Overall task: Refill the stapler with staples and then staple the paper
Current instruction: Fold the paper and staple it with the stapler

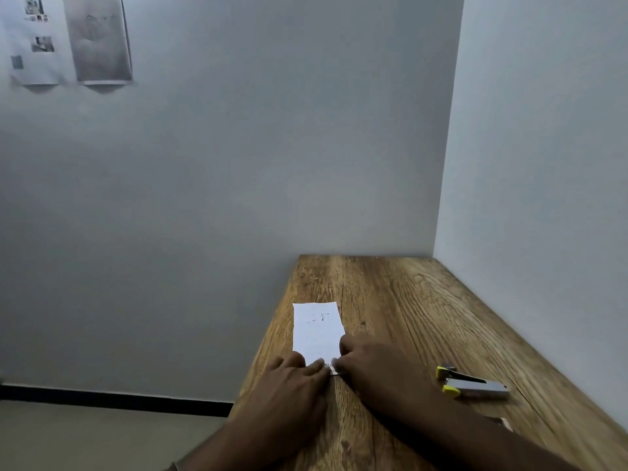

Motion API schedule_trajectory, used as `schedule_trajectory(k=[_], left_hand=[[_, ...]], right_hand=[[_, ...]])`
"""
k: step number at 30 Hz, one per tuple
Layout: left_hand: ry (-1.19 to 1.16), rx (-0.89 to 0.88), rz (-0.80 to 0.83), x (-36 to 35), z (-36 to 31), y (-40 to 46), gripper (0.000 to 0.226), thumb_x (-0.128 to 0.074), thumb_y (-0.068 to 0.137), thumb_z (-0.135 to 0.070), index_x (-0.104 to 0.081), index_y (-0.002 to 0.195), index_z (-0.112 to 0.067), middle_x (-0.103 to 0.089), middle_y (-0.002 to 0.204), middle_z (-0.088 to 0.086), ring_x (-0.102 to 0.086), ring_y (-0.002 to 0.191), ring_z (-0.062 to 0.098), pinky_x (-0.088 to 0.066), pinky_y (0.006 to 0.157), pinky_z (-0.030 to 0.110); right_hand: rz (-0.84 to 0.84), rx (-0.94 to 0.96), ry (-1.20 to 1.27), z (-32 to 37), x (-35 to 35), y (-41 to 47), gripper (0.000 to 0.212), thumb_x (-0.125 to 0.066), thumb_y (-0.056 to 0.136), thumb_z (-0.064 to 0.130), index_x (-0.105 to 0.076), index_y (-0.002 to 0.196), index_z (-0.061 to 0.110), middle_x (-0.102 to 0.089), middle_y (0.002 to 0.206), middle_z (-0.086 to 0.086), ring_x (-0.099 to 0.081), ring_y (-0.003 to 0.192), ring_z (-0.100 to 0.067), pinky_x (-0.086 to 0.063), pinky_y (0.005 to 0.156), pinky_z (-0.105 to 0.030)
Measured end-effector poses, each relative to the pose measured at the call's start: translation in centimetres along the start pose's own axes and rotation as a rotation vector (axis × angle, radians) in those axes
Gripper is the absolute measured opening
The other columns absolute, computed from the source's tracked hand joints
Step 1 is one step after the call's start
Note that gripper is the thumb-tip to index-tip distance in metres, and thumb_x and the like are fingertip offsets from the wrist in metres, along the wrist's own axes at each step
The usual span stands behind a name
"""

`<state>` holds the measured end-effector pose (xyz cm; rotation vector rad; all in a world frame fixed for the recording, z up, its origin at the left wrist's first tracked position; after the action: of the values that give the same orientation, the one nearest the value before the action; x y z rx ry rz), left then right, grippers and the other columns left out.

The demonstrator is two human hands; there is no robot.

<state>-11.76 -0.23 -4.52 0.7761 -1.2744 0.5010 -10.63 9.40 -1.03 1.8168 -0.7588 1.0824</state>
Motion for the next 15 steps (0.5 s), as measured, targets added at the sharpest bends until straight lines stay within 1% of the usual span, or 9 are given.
schedule_trajectory(k=[1, 2, 3, 4, 5, 6, 8, 12, 15], left_hand=[[0.001, -0.003, 0.004, -0.2, 0.0, -0.1, 0.076, -0.001, 0.086, -0.05, -0.035, 0.149, -0.027, -0.041, 0.155, -0.008, -0.039, 0.133, 0.019, -0.026, 0.106, 0.041], [0.009, -0.007, 0.005, -0.4, 0.1, -0.1, 0.077, 0.0, 0.085, -0.05, -0.034, 0.15, -0.025, -0.041, 0.155, -0.006, -0.038, 0.134, 0.019, -0.025, 0.107, 0.041], [0.014, -0.01, 0.009, -0.5, 0.1, -0.1, 0.077, -0.001, 0.085, -0.05, -0.032, 0.15, -0.024, -0.04, 0.156, -0.005, -0.037, 0.137, 0.019, -0.023, 0.108, 0.041], [0.01, -0.013, 0.015, -0.5, 0.1, -0.1, 0.077, -0.002, 0.086, -0.051, -0.03, 0.151, -0.023, -0.038, 0.157, -0.003, -0.035, 0.14, 0.019, -0.022, 0.11, 0.041], [-0.004, -0.014, 0.028, -0.7, 0.0, -0.1, 0.077, -0.002, 0.086, -0.052, -0.028, 0.153, -0.023, -0.036, 0.158, -0.003, -0.032, 0.144, 0.019, -0.019, 0.113, 0.04], [-0.025, -0.012, 0.046, -0.8, 0.1, -0.1, 0.077, -0.002, 0.086, -0.052, -0.026, 0.154, -0.023, -0.033, 0.16, -0.002, -0.029, 0.146, 0.018, -0.017, 0.115, 0.04], [-0.071, -0.008, 0.091, -1.2, 0.2, -0.3, 0.072, -0.005, 0.09, -0.051, -0.02, 0.155, -0.024, -0.026, 0.162, -0.003, -0.023, 0.15, 0.015, -0.013, 0.118, 0.039], [-0.145, 0.017, 0.156, -1.9, 1.0, -0.8, 0.061, -0.014, 0.098, -0.045, -0.013, 0.156, -0.028, -0.013, 0.165, -0.007, -0.01, 0.152, 0.007, -0.005, 0.123, 0.037], [-0.19, 0.041, 0.168, -2.1, 1.6, -1.3, 0.057, -0.017, 0.101, -0.044, -0.013, 0.157, -0.03, -0.01, 0.165, -0.011, -0.006, 0.151, 0.003, 0.0, 0.121, 0.033]], right_hand=[[0.014, 0.013, -0.011, 0.2, -0.2, -0.1, 0.024, -0.048, 0.098, 0.023, -0.065, 0.114, 0.016, -0.06, 0.108, -0.003, -0.055, 0.093, -0.021, -0.043, 0.069, -0.034], [0.047, 0.015, -0.004, 0.3, -0.7, -0.3, 0.028, -0.044, 0.099, 0.024, -0.061, 0.119, 0.015, -0.058, 0.118, -0.004, -0.054, 0.104, -0.023, -0.045, 0.078, -0.037], [0.102, 0.008, 0.022, 0.4, -1.4, -0.5, 0.036, -0.038, 0.099, 0.029, -0.056, 0.128, 0.014, -0.054, 0.132, -0.005, -0.05, 0.119, -0.026, -0.044, 0.092, -0.039], [0.168, -0.01, 0.059, 0.5, -2.2, -0.9, 0.047, -0.032, 0.099, 0.034, -0.047, 0.139, 0.014, -0.045, 0.147, -0.006, -0.04, 0.135, -0.027, -0.036, 0.108, -0.041], [0.231, -0.031, 0.101, 0.6, -3.0, -1.3, 0.057, -0.026, 0.098, 0.04, -0.034, 0.148, 0.014, -0.031, 0.158, -0.006, -0.025, 0.146, -0.024, -0.023, 0.118, -0.041], [0.284, -0.051, 0.141, 0.7, -3.6, -1.6, 0.063, -0.021, 0.098, 0.044, -0.022, 0.153, 0.014, -0.019, 0.164, -0.005, -0.014, 0.151, -0.018, -0.012, 0.121, -0.04], [0.346, -0.074, 0.217, 0.6, -4.3, -2.1, 0.068, -0.018, 0.096, 0.047, -0.009, 0.156, 0.016, -0.007, 0.166, -0.003, -0.004, 0.152, -0.012, -0.004, 0.122, -0.039], [0.375, -0.062, 0.251, -0.1, -4.6, -2.3, 0.066, -0.018, 0.097, 0.047, -0.005, 0.156, 0.022, -0.005, 0.166, 0.002, -0.005, 0.151, -0.008, -0.002, 0.121, -0.038], [0.393, -0.052, 0.238, -0.3, -4.7, -2.3, 0.065, -0.019, 0.098, 0.046, -0.006, 0.156, 0.02, -0.005, 0.166, 0.001, -0.006, 0.151, -0.009, 0.0, 0.121, -0.038]])
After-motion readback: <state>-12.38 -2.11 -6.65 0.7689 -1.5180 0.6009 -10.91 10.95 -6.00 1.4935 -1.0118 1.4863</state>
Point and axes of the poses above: each hand's wrist, its own y-axis towards the middle knuckle, its own x-axis out of the back of the hand, z = x × y, the point moved 8 cm from there along y, towards the middle knuckle
